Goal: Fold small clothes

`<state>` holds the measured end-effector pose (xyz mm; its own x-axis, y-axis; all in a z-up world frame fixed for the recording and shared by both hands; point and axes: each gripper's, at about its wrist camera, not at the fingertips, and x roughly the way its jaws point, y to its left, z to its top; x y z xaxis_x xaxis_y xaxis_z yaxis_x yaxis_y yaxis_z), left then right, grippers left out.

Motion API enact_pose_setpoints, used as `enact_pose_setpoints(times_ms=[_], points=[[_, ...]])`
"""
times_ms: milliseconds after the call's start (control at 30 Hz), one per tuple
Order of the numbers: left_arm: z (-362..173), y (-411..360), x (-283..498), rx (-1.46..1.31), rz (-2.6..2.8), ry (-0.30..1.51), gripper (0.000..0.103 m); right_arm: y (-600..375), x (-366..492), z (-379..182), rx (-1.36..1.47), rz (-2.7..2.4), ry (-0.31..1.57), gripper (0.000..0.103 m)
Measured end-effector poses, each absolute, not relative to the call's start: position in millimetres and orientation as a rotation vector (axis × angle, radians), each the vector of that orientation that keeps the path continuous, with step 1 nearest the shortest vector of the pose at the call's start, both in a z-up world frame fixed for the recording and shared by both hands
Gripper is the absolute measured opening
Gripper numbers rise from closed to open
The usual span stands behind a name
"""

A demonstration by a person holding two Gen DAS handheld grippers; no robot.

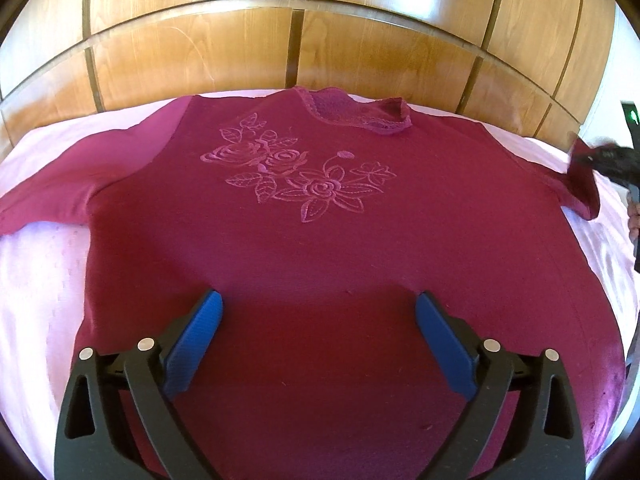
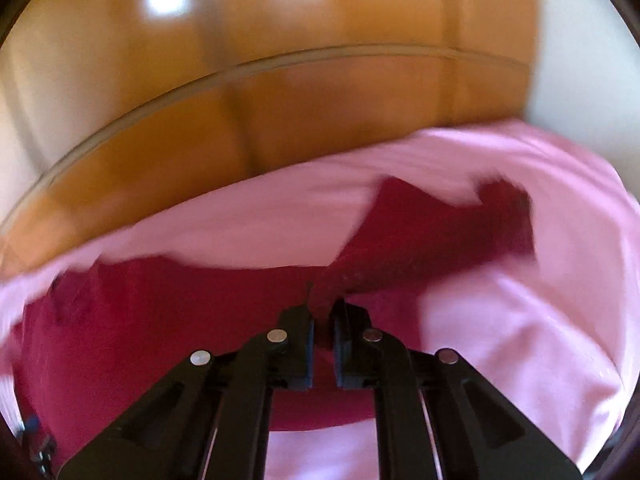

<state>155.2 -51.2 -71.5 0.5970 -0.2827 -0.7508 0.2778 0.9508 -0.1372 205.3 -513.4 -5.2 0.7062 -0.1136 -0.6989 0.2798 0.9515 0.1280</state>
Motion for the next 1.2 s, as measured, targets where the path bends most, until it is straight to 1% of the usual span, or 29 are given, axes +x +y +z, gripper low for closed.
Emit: enact_pose_setpoints(times_ms=[233, 533, 567, 600, 633, 700, 733, 767, 800, 833, 867, 933, 967, 1000, 1133, 1200], points=[[-72, -48, 155, -0.032, -0.348, 0.876, 0.099, -401, 237, -15, 0.123, -0.016, 0.802, 0.006], [-71, -49, 156, -0.043, -0.355, 0.880, 0.099, -322, 243, -32, 0.085, 0.121, 0.823, 0.007], [-69, -49, 156, -0.051, -0.356, 0.880, 0.099, -316, 241, -32, 0.091, 0.142, 0.821, 0.009], [-67, -47, 156, -0.064, -0.358, 0.879, 0.099, -313, 240, -33, 0.100, 0.159, 0.817, 0.017], [-65, -45, 157, -0.085, -0.365, 0.885, 0.099, -310, 235, -31, 0.115, 0.179, 0.808, 0.036], [-61, -42, 160, -0.120, -0.374, 0.896, 0.099, -309, 225, -27, 0.147, 0.201, 0.787, 0.055], [-58, -40, 162, -0.157, -0.386, 0.905, 0.098, -313, 216, -25, 0.173, 0.213, 0.774, 0.057], [-56, -39, 164, -0.181, -0.393, 0.911, 0.092, -317, 210, -23, 0.194, 0.219, 0.768, 0.061], [-53, -37, 167, -0.214, -0.406, 0.917, 0.083, -325, 198, -22, 0.232, 0.225, 0.757, 0.070], [-51, -37, 169, -0.236, -0.417, 0.921, 0.080, -330, 190, -22, 0.253, 0.226, 0.750, 0.077], [-48, -38, 174, -0.268, -0.434, 0.927, 0.075, -335, 180, -22, 0.265, 0.228, 0.747, 0.079], [-43, -42, 186, -0.309, -0.463, 0.932, 0.074, -345, 162, -26, 0.269, 0.229, 0.749, 0.086], [-41, -46, 195, -0.334, -0.487, 0.939, 0.070, -350, 154, -29, 0.270, 0.221, 0.749, 0.088], [-41, -51, 201, -0.352, -0.503, 0.950, 0.068, -355, 147, -33, 0.276, 0.214, 0.754, 0.091], [-40, -74, 233, -0.403, -0.539, 0.984, 0.068, -362, 126, -54, 0.299, 0.228, 0.782, 0.097], [-42, -90, 251, -0.404, -0.529, 1.002, 0.068, -362, 122, -61, 0.293, 0.226, 0.772, 0.098]])
